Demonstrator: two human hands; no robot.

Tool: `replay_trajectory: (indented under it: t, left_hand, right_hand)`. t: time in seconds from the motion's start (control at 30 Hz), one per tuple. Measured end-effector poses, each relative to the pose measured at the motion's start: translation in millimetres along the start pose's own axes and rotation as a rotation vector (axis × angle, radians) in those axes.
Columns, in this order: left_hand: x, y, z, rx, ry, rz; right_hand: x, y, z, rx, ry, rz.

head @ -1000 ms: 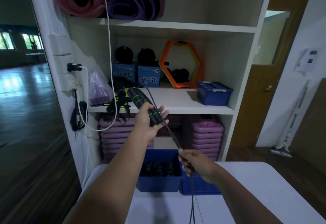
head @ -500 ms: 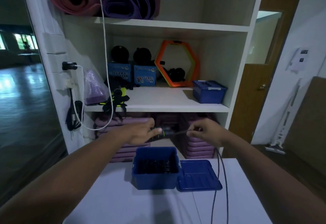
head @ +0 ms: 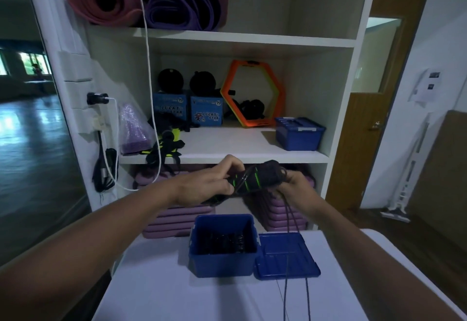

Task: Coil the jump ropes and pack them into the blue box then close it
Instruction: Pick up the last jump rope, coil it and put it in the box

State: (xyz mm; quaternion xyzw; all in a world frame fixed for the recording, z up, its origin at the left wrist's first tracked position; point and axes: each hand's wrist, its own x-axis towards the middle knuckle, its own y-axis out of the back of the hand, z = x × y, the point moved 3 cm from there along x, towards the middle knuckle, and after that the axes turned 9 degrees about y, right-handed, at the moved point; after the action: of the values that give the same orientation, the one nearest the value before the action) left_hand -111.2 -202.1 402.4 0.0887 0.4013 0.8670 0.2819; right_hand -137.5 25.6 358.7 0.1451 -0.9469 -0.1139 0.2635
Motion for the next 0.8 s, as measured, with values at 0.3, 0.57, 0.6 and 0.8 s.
replay_trajectory:
  t: [0.3,0.57,0.6,0.8]
  left_hand:
    - [35,22,-31,-0.230,0.150,0.276]
    - [49,48,-43,0.384,0.186,0.699]
    - [51,45,-46,0.450,0.182,0.655]
    - [53,32,-51,0.493,0.093,0.396]
  right_hand:
    - [-14,-45,31,0.087,-0.193,-0.080]
    - [-6,-46,10,-0.257,-0.099,-0.240]
    - [-1,-41,3,-0.358,-0.046,-0.243]
    - [22,-5,-23,-0.747,0.199,-0.208]
